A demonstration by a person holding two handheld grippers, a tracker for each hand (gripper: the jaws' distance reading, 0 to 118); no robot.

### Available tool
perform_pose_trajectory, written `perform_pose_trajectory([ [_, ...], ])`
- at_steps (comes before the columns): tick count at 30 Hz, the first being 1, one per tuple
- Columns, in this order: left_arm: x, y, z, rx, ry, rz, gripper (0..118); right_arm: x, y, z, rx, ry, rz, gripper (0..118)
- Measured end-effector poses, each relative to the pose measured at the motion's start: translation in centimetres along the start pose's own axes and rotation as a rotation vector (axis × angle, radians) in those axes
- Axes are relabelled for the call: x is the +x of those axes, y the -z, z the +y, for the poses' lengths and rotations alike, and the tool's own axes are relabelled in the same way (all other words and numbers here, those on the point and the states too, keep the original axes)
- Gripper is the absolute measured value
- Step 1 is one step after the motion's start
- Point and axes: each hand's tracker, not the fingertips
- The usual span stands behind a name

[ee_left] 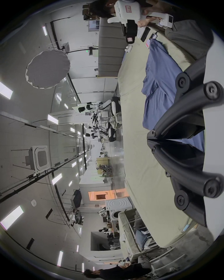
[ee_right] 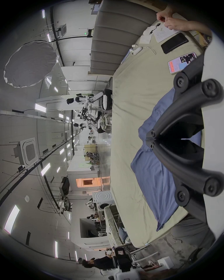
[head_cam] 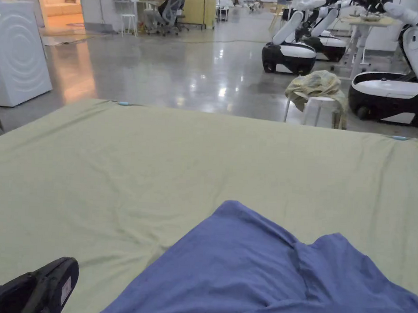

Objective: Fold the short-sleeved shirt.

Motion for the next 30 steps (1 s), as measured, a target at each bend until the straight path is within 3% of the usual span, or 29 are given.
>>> perform_pose_trajectory([
  [11,-3.4,1.7,-2.0,-0.153,-0.135,0.017,3,0.4,0.0,-0.3,-0.022,0.023,0.026,0],
  [12,-4.2,2.1,-2.7,-0.19,-0.168,0.017,10,0.4,0.0,-0.3,-0.025,0.02,0.026,0],
  [14,-5.8,2.9,-3.9,-0.274,-0.219,0.004,52,0.5,0.0,-0.5,-0.032,0.027,0.031,0],
  [15,-6.5,3.3,-4.7,-0.327,-0.237,0.021,63,0.6,0.0,-0.6,-0.035,0.038,0.034,0],
  [21,-7.9,6.5,-9.9,-0.487,-0.274,0.006,63,1.5,0.7,-0.9,-0.075,0.116,0.054,0],
  [30,-9.2,10.6,-14.1,-0.579,-0.375,0.008,64,0.9,0.2,-0.8,-0.124,0.109,0.03,1],
])
